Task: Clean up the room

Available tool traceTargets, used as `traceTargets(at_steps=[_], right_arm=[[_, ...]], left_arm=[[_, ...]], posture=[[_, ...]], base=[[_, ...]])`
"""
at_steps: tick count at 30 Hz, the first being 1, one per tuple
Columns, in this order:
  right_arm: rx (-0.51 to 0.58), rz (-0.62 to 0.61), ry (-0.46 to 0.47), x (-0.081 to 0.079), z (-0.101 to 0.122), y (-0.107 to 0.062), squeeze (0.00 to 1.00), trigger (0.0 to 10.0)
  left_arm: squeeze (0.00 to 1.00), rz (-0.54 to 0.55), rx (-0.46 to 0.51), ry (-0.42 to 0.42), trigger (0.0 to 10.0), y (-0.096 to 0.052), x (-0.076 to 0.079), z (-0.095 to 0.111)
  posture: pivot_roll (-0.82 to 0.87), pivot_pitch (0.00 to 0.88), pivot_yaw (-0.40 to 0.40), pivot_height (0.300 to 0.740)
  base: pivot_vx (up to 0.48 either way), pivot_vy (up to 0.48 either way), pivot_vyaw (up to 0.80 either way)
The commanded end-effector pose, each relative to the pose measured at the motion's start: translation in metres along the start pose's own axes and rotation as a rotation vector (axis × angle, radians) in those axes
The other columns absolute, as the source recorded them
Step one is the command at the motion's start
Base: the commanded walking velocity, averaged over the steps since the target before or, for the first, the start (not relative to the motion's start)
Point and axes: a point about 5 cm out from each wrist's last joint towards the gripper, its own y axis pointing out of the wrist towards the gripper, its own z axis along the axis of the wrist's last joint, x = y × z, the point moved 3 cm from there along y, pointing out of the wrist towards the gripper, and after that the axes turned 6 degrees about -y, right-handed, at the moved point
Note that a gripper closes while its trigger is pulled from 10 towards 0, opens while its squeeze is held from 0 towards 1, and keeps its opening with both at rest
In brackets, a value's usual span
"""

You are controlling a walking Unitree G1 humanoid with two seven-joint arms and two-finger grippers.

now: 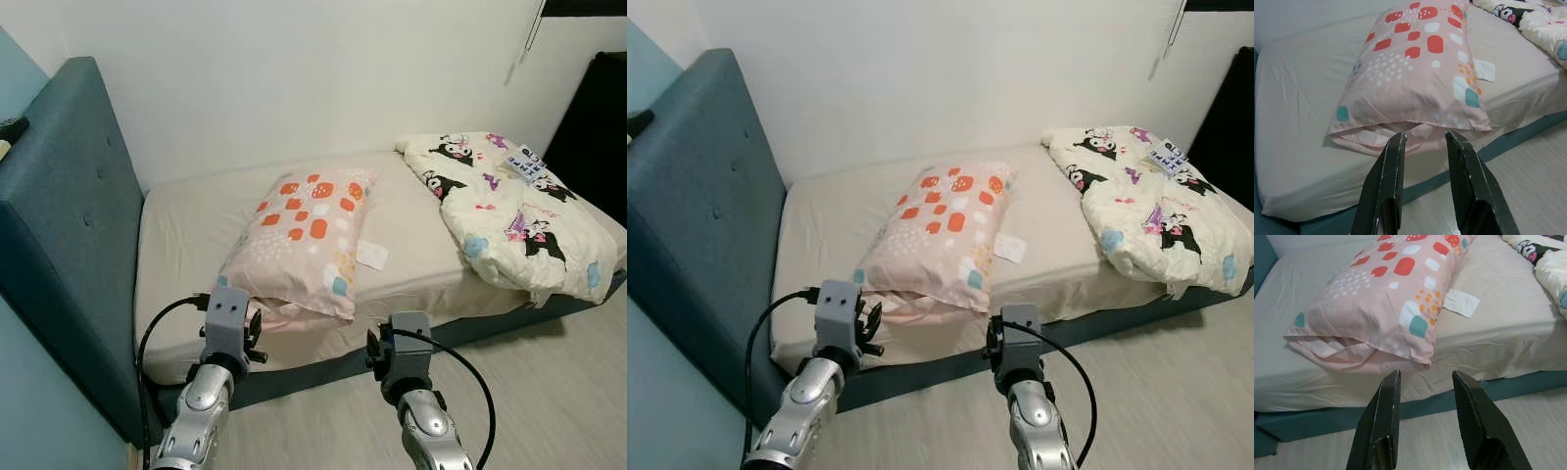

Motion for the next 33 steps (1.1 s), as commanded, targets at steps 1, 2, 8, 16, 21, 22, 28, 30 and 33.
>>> traceTargets(at_steps=[1, 2, 8, 16, 21, 22, 28, 30, 33], right_arm=[[-0.013, 0.000, 0.008, -0.0008, -0.0016, 0.0005, 0.00, 10.0], [-0.011, 0.001, 0.008, -0.0006, -0.0010, 0.0009, 0.00, 10.0], [-0.004, 0.002, 0.007, -0.0001, 0.0022, 0.0026, 0.00, 10.0], [-0.006, 0.009, 0.004, -0.0011, 0.0012, 0.0010, 0.00, 10.0], [-0.007, 0.013, 0.002, -0.0019, 0.0009, 0.0009, 0.00, 10.0], [-0.007, 0.013, 0.002, -0.0019, 0.0009, 0.0009, 0.00, 10.0], [-0.004, 0.014, 0.001, -0.0016, 0.0023, 0.0026, 0.00, 10.0], [-0.004, 0.014, -0.001, -0.0016, 0.0024, 0.0029, 0.00, 10.0], [-0.003, 0.015, -0.002, -0.0015, 0.0032, 0.0034, 0.00, 10.0]], left_arm=[[0.00, 0.004, -0.004, -0.002, 10.0, -0.0010, -0.0033, -0.0004], [0.00, 0.004, -0.002, -0.003, 10.0, -0.0006, -0.0033, 0.0003], [0.00, 0.002, 0.003, -0.013, 10.0, -0.0001, -0.0020, 0.0019], [0.00, 0.003, 0.003, -0.013, 10.0, -0.0024, -0.0022, 0.0010], [0.00, 0.004, 0.005, -0.015, 10.0, -0.0029, -0.0026, 0.0011], [0.00, 0.004, 0.005, -0.015, 10.0, -0.0029, -0.0026, 0.0011], [0.00, 0.000, 0.010, -0.016, 10.0, -0.0014, -0.0016, 0.0030], [0.00, -0.001, 0.011, -0.016, 10.0, -0.0011, -0.0016, 0.0032], [0.00, -0.003, 0.012, -0.016, 10.0, -0.0007, -0.0014, 0.0036]], posture=[[-0.01, 0.072, -0.006, 0.738], [-0.01, 0.070, -0.007, 0.738], [-0.01, 0.074, -0.013, 0.738], [0.00, 0.075, -0.018, 0.738], [-0.01, 0.072, -0.021, 0.738], [-0.01, 0.072, -0.021, 0.738], [-0.01, 0.062, -0.020, 0.738], [-0.01, 0.058, -0.020, 0.738], [-0.01, 0.055, -0.020, 0.738]], base=[[0.000, 0.000, 0.00], [0.255, 0.000, 0.00], [0.276, 0.000, 0.00], [0.297, 0.000, 0.00], [0.298, 0.000, 0.00], [0.300, 0.000, 0.00], [0.297, 0.000, 0.00], [0.296, 0.000, 0.00], [0.299, 0.000, 0.00]])
